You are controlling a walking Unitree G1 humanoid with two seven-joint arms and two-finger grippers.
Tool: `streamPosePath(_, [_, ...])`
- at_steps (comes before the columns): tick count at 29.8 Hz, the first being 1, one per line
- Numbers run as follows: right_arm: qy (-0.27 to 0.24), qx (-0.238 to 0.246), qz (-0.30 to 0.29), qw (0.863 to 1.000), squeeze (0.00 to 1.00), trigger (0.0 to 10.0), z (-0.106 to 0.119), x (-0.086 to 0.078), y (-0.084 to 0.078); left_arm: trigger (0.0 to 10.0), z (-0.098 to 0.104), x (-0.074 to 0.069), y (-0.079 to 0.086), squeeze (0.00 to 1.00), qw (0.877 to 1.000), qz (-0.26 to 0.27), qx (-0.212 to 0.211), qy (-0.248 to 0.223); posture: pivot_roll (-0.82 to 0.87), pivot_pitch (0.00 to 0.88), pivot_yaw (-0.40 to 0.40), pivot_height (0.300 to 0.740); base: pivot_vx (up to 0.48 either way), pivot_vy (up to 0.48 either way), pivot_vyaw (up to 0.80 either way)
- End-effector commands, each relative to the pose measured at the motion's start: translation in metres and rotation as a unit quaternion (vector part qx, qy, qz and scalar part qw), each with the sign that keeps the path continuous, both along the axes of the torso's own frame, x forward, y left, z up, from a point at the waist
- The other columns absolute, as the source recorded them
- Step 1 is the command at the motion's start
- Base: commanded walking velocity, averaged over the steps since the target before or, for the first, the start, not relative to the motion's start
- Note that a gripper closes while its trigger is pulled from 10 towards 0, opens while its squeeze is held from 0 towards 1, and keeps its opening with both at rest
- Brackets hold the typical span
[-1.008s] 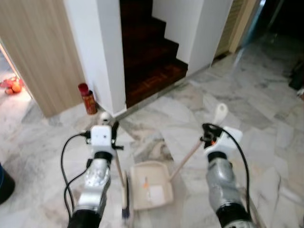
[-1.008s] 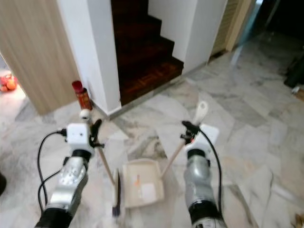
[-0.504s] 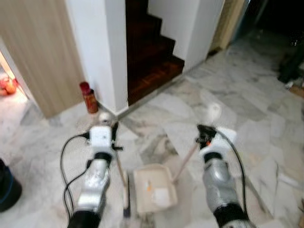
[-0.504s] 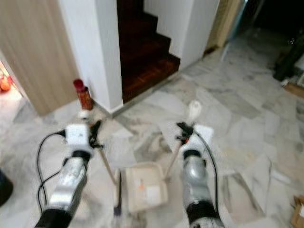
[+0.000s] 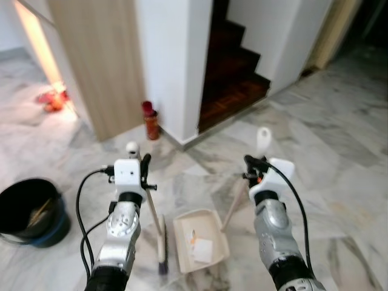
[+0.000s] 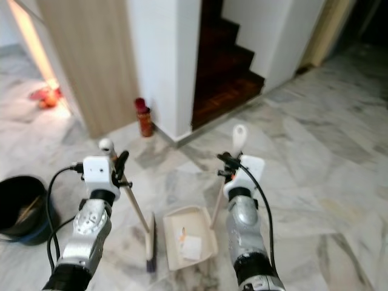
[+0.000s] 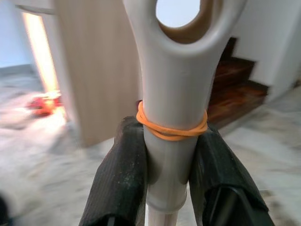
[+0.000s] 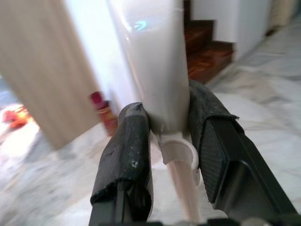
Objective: Sweep floor
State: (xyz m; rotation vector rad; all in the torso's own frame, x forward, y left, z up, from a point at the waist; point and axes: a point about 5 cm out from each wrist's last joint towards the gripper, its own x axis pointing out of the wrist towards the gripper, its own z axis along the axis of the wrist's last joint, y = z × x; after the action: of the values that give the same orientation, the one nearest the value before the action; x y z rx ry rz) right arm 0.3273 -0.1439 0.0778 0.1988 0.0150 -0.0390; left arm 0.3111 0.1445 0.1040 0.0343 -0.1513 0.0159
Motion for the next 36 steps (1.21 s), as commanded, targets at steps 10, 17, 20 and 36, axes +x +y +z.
streamPosePath(10, [-0.018, 0.023, -0.008, 1.000, 0.00, 10.0, 0.0071, 0.0022, -0.0008, 10.0, 0.0112, 0.0019, -0.0040, 0.00, 1.000, -0.005, 0.002, -0.022, 0.09, 0.000, -0.025, 0.740, 0.000, 0.301, 0.67])
streamPosePath(17, [-0.016, 0.028, -0.009, 0.999, 0.00, 10.0, 0.0068, 0.0023, -0.0012, 10.0, 0.0116, 0.0015, -0.0040, 0.00, 1.000, -0.001, 0.003, -0.022, 0.10, 0.000, -0.027, 0.740, 0.000, 0.298, 0.00])
streamPosePath(20, [-0.015, 0.027, -0.008, 0.999, 0.00, 10.0, 0.0065, 0.0023, -0.0011, 10.0, 0.0115, 0.0013, -0.0041, 0.00, 1.000, -0.001, 0.003, -0.022, 0.10, 0.000, -0.029, 0.740, 0.000, 0.296, 0.00])
streamPosePath(36, [-0.012, 0.037, -0.010, 0.999, 0.00, 10.0, 0.0065, 0.0031, -0.0009, 10.0, 0.0115, 0.0013, -0.0044, 0.00, 1.000, 0.001, 0.001, -0.020, 0.10, 0.000, -0.032, 0.740, 0.000, 0.294, 0.00])
